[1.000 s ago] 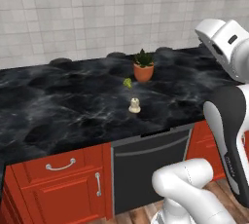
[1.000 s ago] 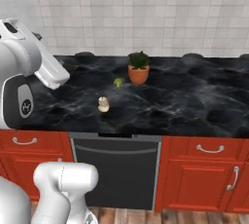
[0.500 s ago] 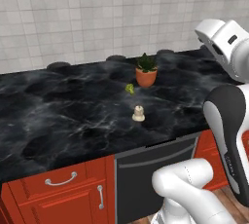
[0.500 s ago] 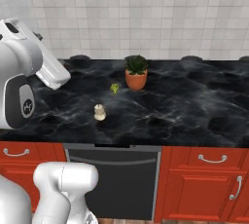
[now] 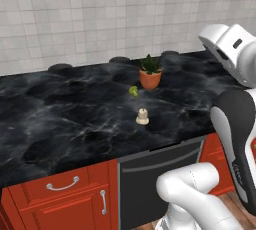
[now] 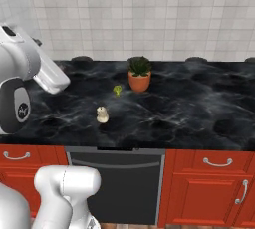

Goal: Pick the candle and jar from the dining table and place them in the open cabinet. Close the cabinet after placing the objects.

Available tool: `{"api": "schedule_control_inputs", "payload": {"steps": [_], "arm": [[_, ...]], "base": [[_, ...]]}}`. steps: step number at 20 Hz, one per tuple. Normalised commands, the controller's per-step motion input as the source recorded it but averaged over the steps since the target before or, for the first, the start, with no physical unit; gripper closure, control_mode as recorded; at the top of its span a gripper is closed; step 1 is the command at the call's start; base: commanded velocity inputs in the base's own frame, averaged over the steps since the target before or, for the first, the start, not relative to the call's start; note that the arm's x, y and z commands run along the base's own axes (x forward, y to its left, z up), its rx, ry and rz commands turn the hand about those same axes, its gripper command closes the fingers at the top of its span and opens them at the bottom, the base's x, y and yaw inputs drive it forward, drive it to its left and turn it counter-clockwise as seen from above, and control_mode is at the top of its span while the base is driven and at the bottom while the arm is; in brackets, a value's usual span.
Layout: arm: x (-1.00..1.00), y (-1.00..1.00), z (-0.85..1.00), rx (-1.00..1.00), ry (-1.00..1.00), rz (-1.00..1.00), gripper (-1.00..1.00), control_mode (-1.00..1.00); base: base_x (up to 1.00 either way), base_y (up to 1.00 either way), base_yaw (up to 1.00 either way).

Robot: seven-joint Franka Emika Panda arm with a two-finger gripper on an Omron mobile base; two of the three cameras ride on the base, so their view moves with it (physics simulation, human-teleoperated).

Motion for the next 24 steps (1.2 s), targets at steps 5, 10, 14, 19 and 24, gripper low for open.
{"api": "schedule_control_inputs", "payload": {"steps": [5,10,14,19,24], "arm": [[-0.26,0.11,0.00,-0.15,0.35,0.01,-1.00,-1.00],[-0.11,0.11,-0.03,-0.13,0.34,0.03,-1.00,-1.00],[0.00,0.04,-0.35,-0.10,0.20,0.05,-1.00,-1.00],[0.00,0.02,-0.44,-0.07,0.03,0.03,-1.00,-1.00],[0.01,0.15,-0.53,-0.11,0.00,0.03,-1.00,-1.00]], "base": [[0.00,0.00,0.00],[0.00,0.00,0.00],[0.00,0.00,0.00],[0.00,0.00,0.00],[0.00,0.00,0.00]]}}
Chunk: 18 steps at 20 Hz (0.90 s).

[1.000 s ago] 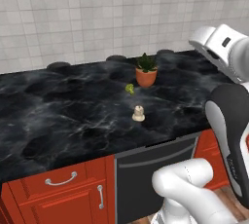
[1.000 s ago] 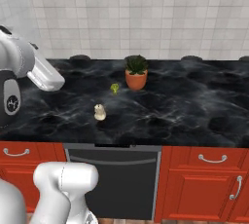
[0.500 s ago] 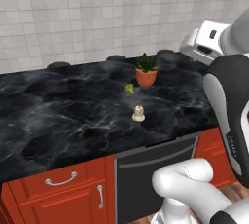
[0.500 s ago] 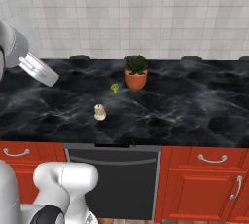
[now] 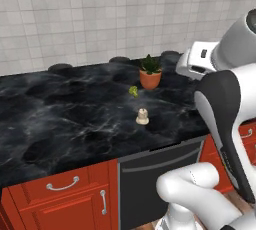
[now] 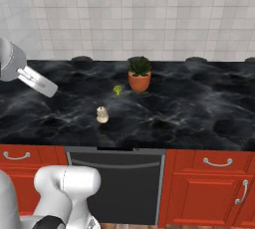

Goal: Pick the candle and jar from the dining table and place them in the open cabinet. Close the cabinet after placing the objects.

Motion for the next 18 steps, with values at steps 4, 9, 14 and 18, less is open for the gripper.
{"api": "schedule_control_inputs", "payload": {"steps": [4,9,14,18], "arm": [[0.07,0.22,-0.42,-0.06,0.00,0.04,-1.00,-1.00],[0.11,0.17,-0.24,0.00,0.00,0.06,-1.00,-1.00],[0.25,0.17,-0.25,0.00,0.02,0.11,-1.00,-1.00],[0.27,0.14,-0.23,0.00,0.04,0.12,-1.00,-1.00]], "base": [[0.00,0.00,0.00],[0.00,0.00,0.00],[0.00,0.00,0.00],[0.00,0.00,0.00]]}}
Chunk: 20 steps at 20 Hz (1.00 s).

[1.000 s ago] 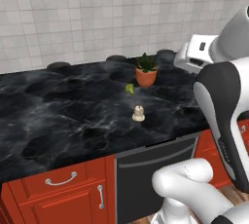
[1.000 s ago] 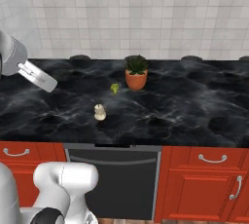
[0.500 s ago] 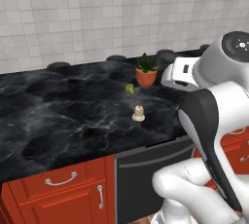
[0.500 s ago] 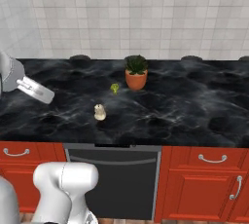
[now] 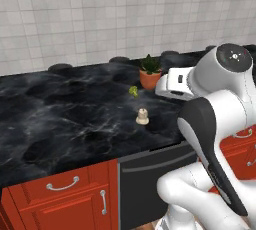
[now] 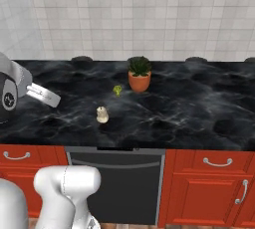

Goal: Pick the candle and jar from the dining table and place them in the open cabinet. Close the cabinet after placing the objects.

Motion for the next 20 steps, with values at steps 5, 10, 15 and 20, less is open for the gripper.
{"api": "schedule_control_inputs", "payload": {"steps": [5,10,15,20], "arm": [[0.19,0.06,-0.28,-0.02,0.02,0.06,-1.00,-1.00],[0.08,0.00,-0.30,-0.09,0.01,0.00,-1.00,-1.00],[0.10,0.00,-0.11,-0.06,0.06,0.00,-1.00,-1.00],[0.21,0.00,-0.03,0.00,0.09,0.00,-1.00,-1.00]], "base": [[0.00,0.00,0.00],[0.00,0.00,0.00],[0.00,0.00,0.00],[0.00,0.00,0.00]]}}
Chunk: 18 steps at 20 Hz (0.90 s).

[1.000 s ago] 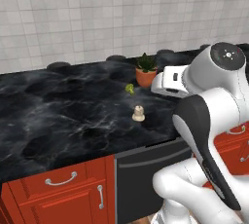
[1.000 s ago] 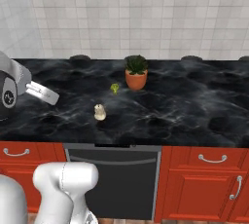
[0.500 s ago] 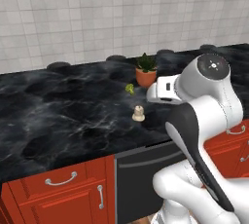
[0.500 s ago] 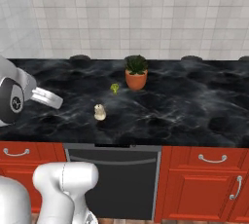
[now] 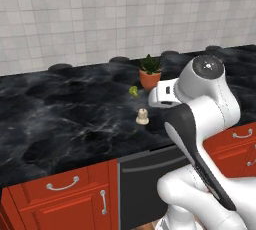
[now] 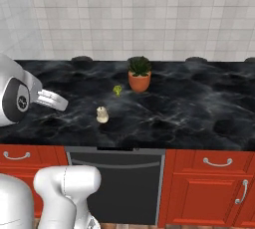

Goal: Pick the candle and jar from the dining table and place them in the open cabinet. Close the cabinet after placing the objects.

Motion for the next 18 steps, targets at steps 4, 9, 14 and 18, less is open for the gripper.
{"api": "schedule_control_inputs", "payload": {"steps": [4,9,14,18], "arm": [[0.25,-0.03,-0.06,0.00,0.07,0.00,-1.00,-1.00],[0.14,0.00,-0.28,-0.01,0.03,0.00,-1.00,-1.00],[0.04,-0.04,-0.35,-0.02,0.00,0.00,-1.00,-1.00],[0.10,-0.16,-0.17,0.00,0.00,0.00,-1.00,-1.00]], "base": [[0.00,0.00,0.00],[0.00,0.00,0.00],[0.00,0.00,0.00],[0.00,0.00,0.00]]}}
